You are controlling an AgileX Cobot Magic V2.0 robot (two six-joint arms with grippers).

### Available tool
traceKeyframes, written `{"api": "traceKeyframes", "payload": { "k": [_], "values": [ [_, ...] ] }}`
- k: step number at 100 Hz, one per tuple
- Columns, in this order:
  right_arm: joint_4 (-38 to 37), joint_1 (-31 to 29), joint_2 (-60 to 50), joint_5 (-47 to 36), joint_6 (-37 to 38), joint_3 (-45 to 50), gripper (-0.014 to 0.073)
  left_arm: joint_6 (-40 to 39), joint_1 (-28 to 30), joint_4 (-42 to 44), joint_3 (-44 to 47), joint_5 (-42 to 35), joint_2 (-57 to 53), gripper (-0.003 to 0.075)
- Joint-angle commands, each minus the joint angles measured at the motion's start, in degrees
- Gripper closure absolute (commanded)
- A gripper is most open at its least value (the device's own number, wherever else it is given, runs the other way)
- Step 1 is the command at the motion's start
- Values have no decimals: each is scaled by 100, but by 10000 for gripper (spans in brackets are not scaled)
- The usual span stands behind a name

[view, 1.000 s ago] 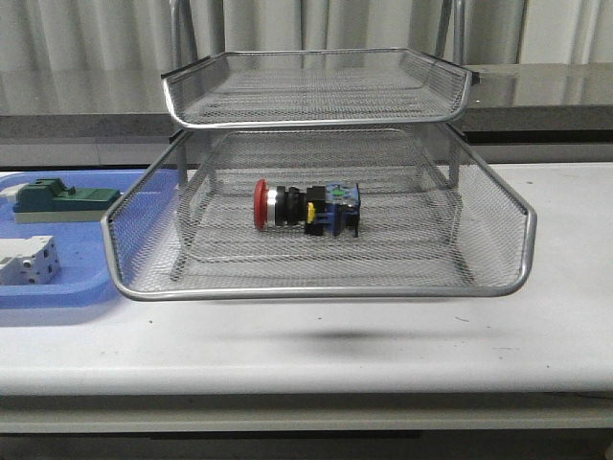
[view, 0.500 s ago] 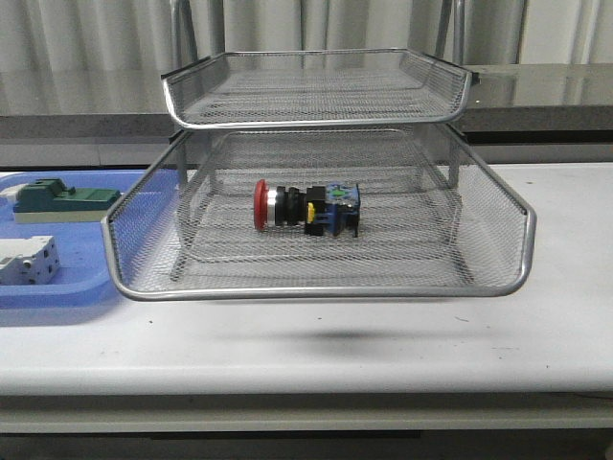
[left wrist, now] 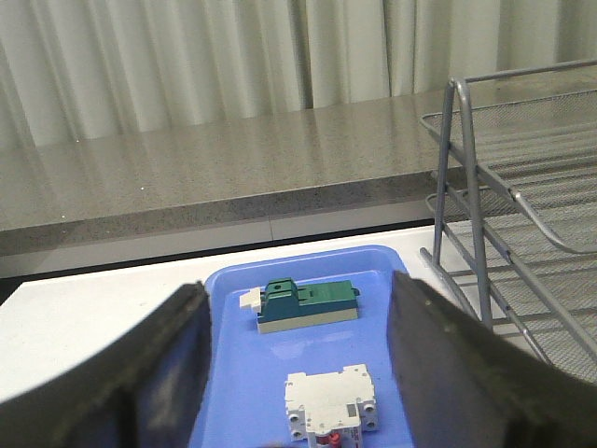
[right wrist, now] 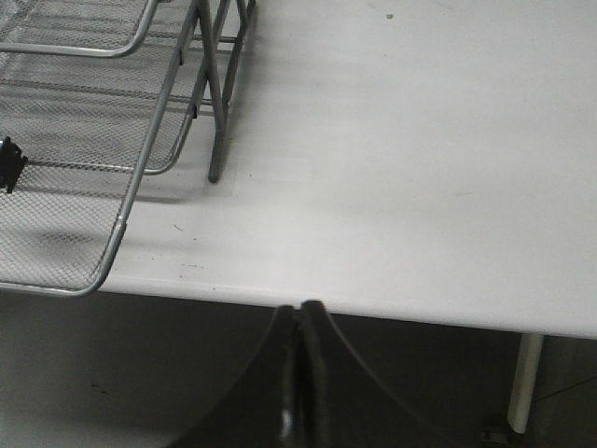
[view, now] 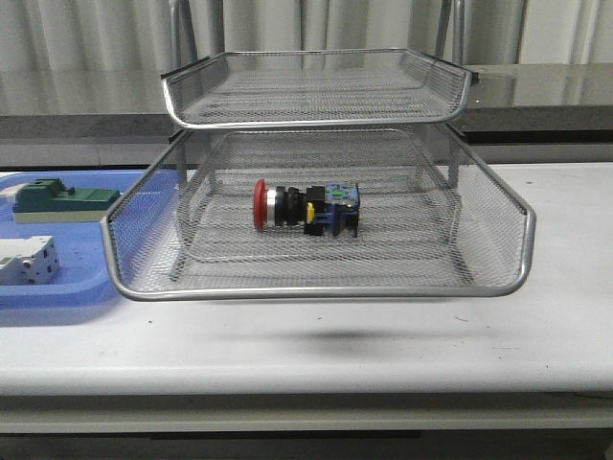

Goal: Place button on rack with both arms
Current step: 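Withdraw the left gripper back toward the blue tray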

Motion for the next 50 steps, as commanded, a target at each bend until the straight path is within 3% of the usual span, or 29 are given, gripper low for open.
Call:
{"api": "traceKeyframes", "payload": {
  "k": [1,30,50],
  "values": [
    [-86,-32,11,-362,-12,-174,703,-56,13,-95,-156,-458,52,314],
    [-86,-32,11,-362,-12,-174,703,-56,13,-95,-156,-458,52,323],
    [-86,-32,11,-362,-12,-174,703,-56,13,-95,-156,-458,52,480]
  ]
}}
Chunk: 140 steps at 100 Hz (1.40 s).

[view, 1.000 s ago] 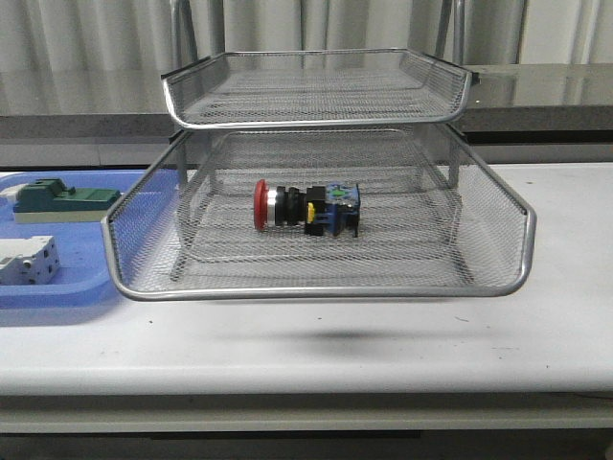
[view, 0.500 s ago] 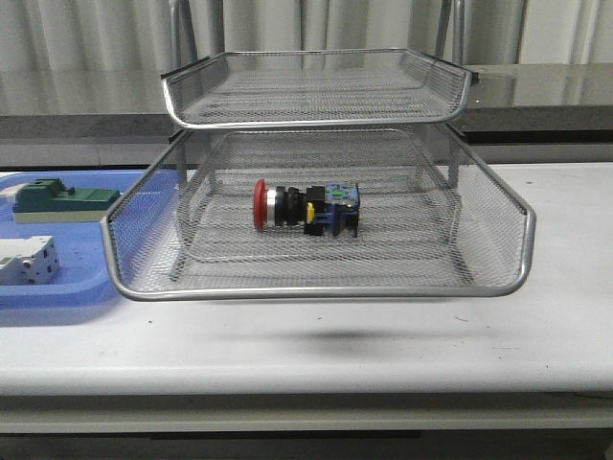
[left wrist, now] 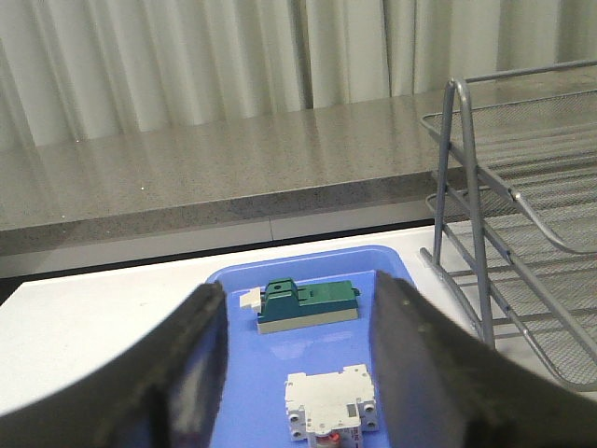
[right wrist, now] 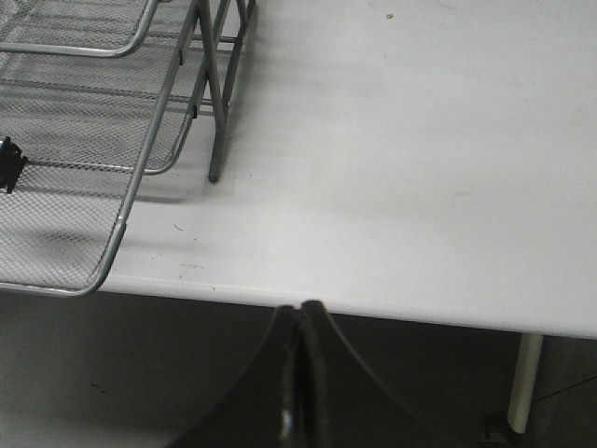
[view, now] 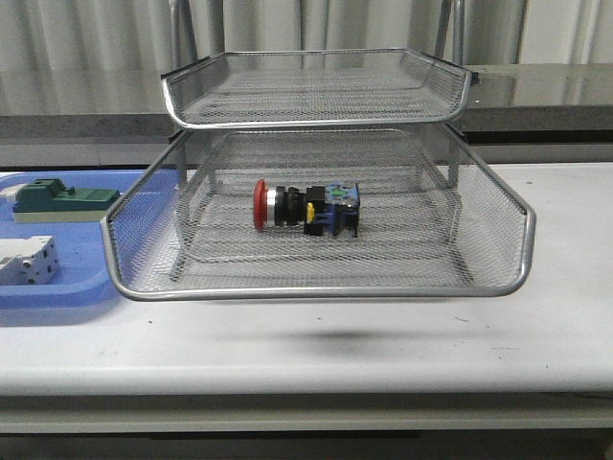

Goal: Place button on rack with both arms
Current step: 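Withdraw the left gripper back toward the blue tray, then push the middle tray back into the rack with the right gripper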

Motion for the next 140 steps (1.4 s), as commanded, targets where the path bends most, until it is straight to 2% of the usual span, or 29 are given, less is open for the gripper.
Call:
{"api": "traceKeyframes", "payload": {
  "k": [1,23,51,84,106,123,140],
  "values": [
    [-86,-32,11,-362,-12,-174,703,-56,13,-95,-156,-458,52,488],
    [-86,-32,11,-362,-12,-174,703,-56,13,-95,-156,-458,52,740],
    [74,-32,11,-422,-12,-174,703,-56,13,-95,-156,-458,52,741],
    [1598,-25,764,-520,-18,-174,703,-56,13,-95,-156,-458,52,741],
    [2113,10,1846,-503,-172,-169,703,-56,13,-95,-156,-458,52,741],
    [2122,400,2628,-791,-263,-169,701,-56,13,-95,-156,-458,52,741],
    [2132,1084,3262,-1322,-263,-98,701,-56,13,-95,-156,-458,52,741]
  ]
}}
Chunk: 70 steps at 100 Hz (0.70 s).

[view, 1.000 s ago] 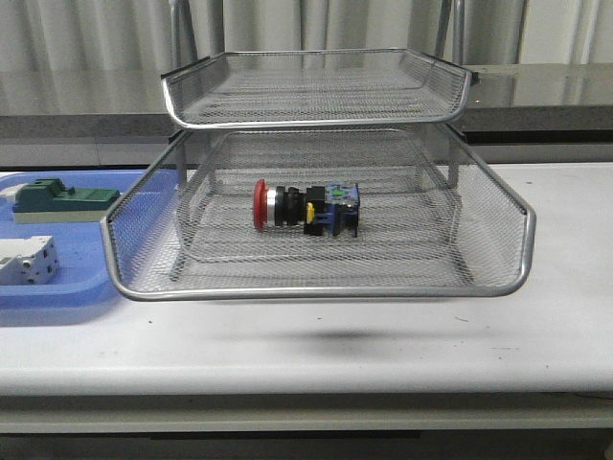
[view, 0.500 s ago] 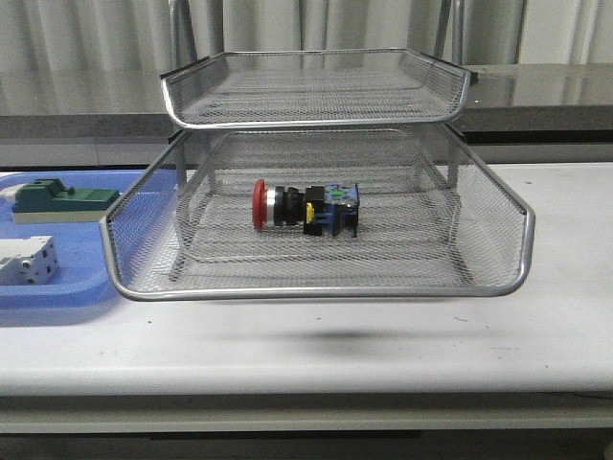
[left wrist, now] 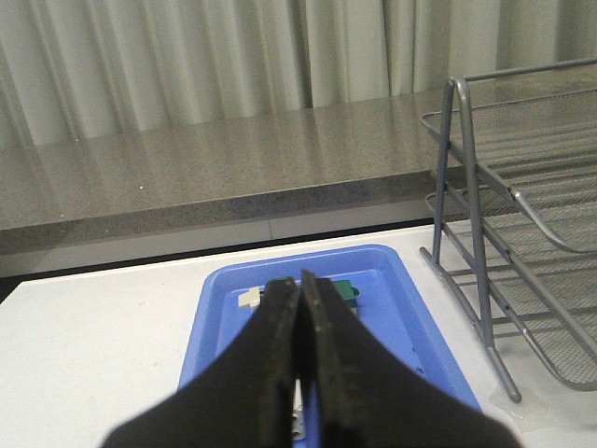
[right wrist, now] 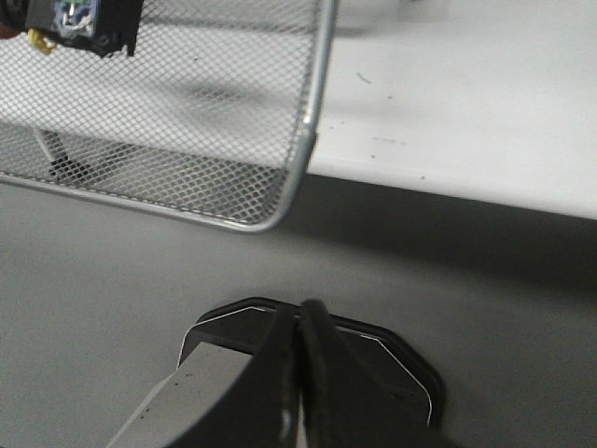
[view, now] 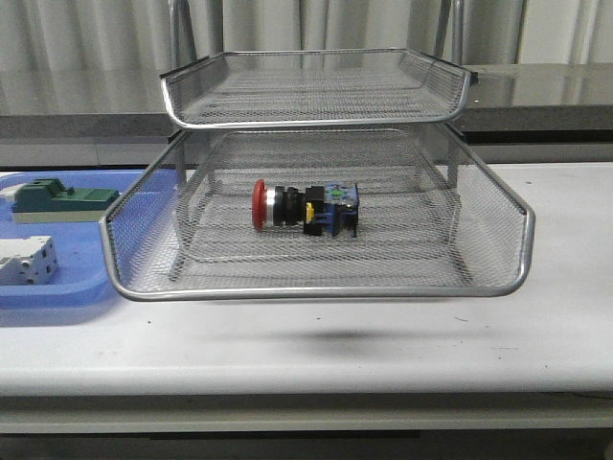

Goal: Place button on rack with both arms
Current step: 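Push the middle tray back into the rack with the right gripper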

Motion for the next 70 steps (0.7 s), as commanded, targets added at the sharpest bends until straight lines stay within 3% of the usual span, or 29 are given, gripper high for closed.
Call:
{"api": "traceKeyframes", "payload": {
  "k": [1,29,70],
  "values": [
    [123,314,246,-563,-80,-92,701,-56,13,-95,-159,-458,52,741],
    [292,1149,1056,-1033,-75,-48,701,-56,13,-95,-159,-458,52,741],
    [416,1605,1682,-1982,-75,-48,699,-56,13,-95,-159,-458,52,741]
  ]
}}
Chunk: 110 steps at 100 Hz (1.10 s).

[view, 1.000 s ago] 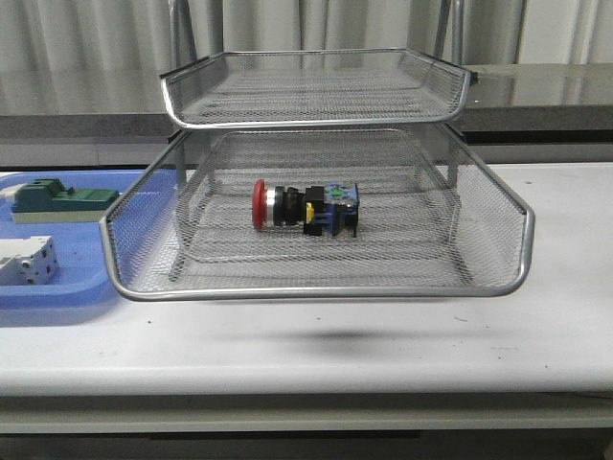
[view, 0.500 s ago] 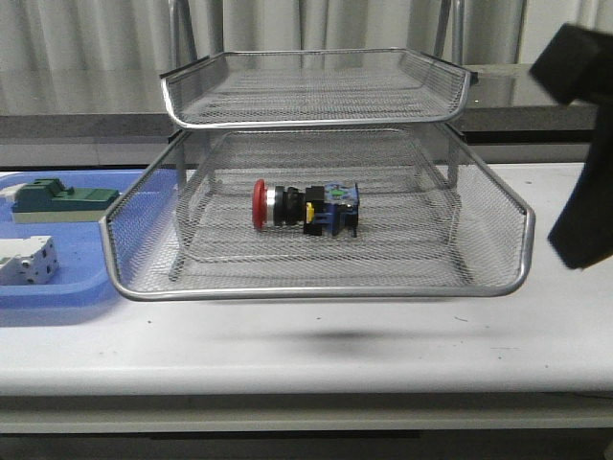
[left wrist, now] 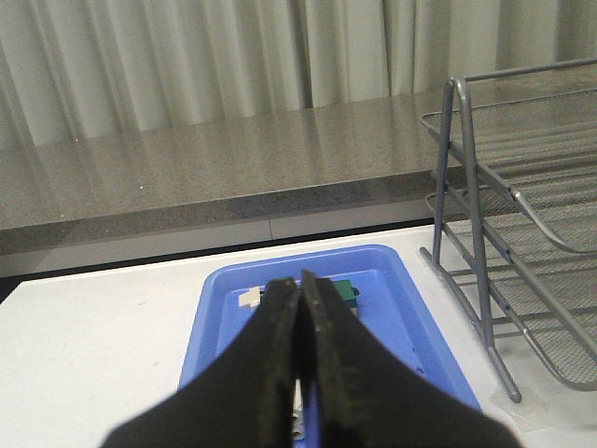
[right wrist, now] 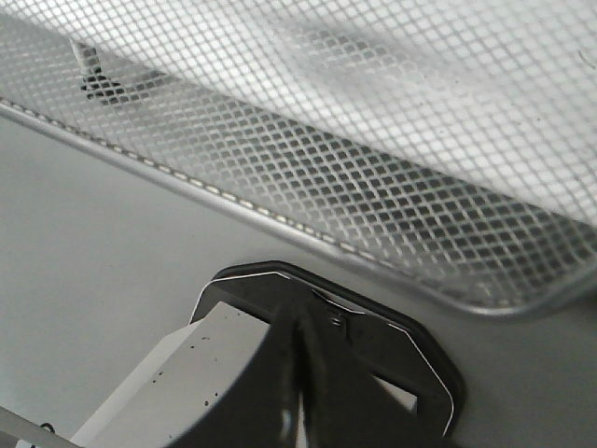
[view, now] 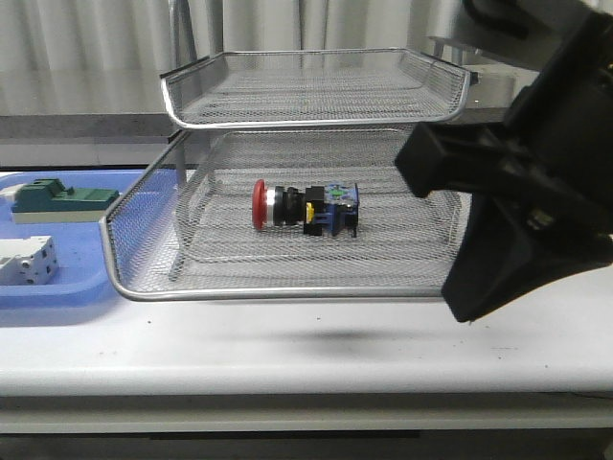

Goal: Place button on rack with both arms
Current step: 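Push the middle tray back into the rack with the right gripper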

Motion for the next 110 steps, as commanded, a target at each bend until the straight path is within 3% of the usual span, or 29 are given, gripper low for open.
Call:
{"api": "traceKeyframes", "payload": {
  "k": [1,28,70,110],
  "values": [
    [136,108,59,-492,-61,-137,699,-56,13,-95,-159,-458,52,741],
    [185,548,545,-1235,-61,-137,699,-56,13,-95,-159,-458,52,741],
    [-108,575,890,-2283,-67,-160,699,-56,13,-95,-159,-458,52,741],
    [-702,-67,1596,-2445,-67,-1187,692,-56,13,-95,-159,-458,52,741]
  ]
}}
